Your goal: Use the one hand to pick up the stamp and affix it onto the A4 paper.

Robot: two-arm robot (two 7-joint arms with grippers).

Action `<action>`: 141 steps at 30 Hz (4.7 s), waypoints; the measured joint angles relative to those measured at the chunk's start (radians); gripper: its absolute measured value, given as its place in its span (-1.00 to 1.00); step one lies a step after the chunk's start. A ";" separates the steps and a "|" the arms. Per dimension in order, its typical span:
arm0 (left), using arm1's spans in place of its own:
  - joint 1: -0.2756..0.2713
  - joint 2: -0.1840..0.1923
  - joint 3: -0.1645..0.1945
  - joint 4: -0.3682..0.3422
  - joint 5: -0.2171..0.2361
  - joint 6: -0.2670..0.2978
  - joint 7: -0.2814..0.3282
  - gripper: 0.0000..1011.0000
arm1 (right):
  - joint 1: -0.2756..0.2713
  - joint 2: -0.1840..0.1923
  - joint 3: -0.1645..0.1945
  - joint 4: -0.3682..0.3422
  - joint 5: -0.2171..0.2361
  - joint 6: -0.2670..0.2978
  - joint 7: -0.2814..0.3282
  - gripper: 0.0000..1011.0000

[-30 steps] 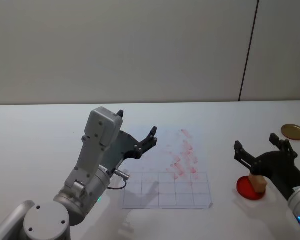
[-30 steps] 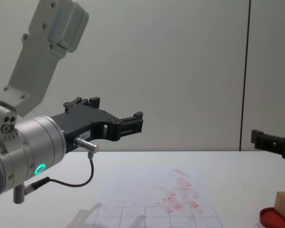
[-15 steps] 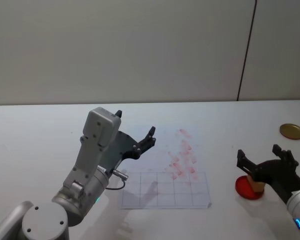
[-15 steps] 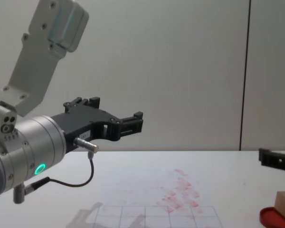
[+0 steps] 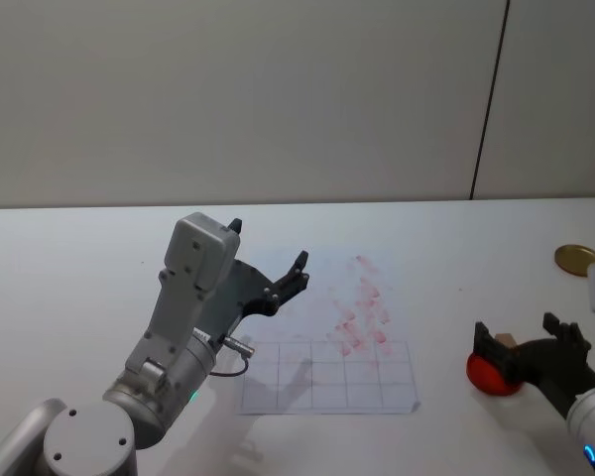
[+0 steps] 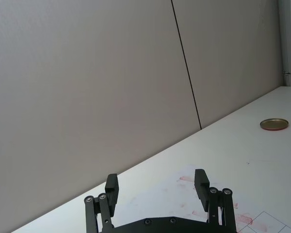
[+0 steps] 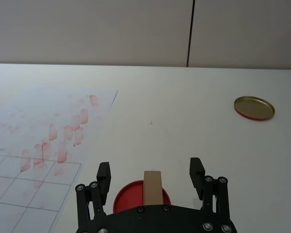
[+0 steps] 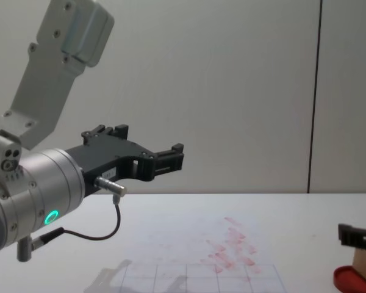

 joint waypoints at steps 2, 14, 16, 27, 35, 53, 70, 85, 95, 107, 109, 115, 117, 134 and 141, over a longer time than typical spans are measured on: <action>0.000 0.000 0.000 0.000 0.000 0.000 0.000 0.96 | 0.001 -0.002 -0.001 0.007 -0.002 0.009 0.000 0.98; 0.000 0.000 0.000 0.000 0.000 0.000 0.000 0.96 | 0.000 -0.014 -0.003 0.033 -0.004 0.045 -0.001 0.44; 0.000 0.000 0.000 0.000 0.000 0.000 0.000 0.96 | -0.001 -0.016 -0.004 0.036 -0.004 0.047 -0.001 0.36; 0.000 0.000 0.000 0.000 0.000 0.000 0.000 0.96 | -0.005 -0.021 -0.005 0.041 -0.014 0.053 0.002 -0.40; 0.000 0.000 0.000 0.000 0.000 0.000 0.000 0.96 | -0.007 -0.024 -0.004 0.035 -0.026 0.045 0.003 -0.57; 0.000 0.000 0.000 0.000 0.000 0.000 0.000 0.96 | 0.030 -0.059 -0.028 0.031 -0.049 -0.025 0.124 -0.57; 0.000 0.000 0.000 0.000 0.000 0.000 0.000 0.96 | 0.093 -0.133 -0.086 0.119 -0.055 0.029 0.257 -0.57; 0.000 0.000 0.000 0.000 0.000 0.000 0.000 0.96 | 0.115 -0.160 -0.109 0.167 -0.081 0.123 0.264 -0.57; 0.000 0.000 0.000 0.000 0.000 0.000 0.000 0.96 | 0.125 -0.166 -0.109 0.180 -0.082 0.170 0.255 -0.57; 0.000 0.000 0.000 0.000 0.000 0.000 0.000 0.96 | 0.134 -0.174 -0.106 0.201 -0.069 0.200 0.247 -0.57; 0.000 0.000 0.000 0.000 0.000 0.000 0.000 0.96 | 0.135 -0.175 -0.106 0.203 -0.069 0.203 0.246 -0.57; 0.000 0.000 0.000 0.000 0.000 0.000 0.000 0.96 | 0.140 -0.176 -0.105 0.203 -0.070 0.205 0.243 -0.57; 0.000 0.000 0.000 0.000 0.000 0.000 0.000 0.96 | 0.141 -0.176 -0.105 0.200 -0.073 0.204 0.242 -0.57; 0.000 0.000 0.000 0.000 0.000 0.000 0.000 0.96 | 0.158 -0.170 -0.093 0.092 -0.110 0.117 0.237 -0.57; 0.000 0.000 0.000 0.000 0.000 0.000 0.000 0.96 | 0.165 -0.167 -0.083 0.039 -0.113 0.082 0.230 -0.57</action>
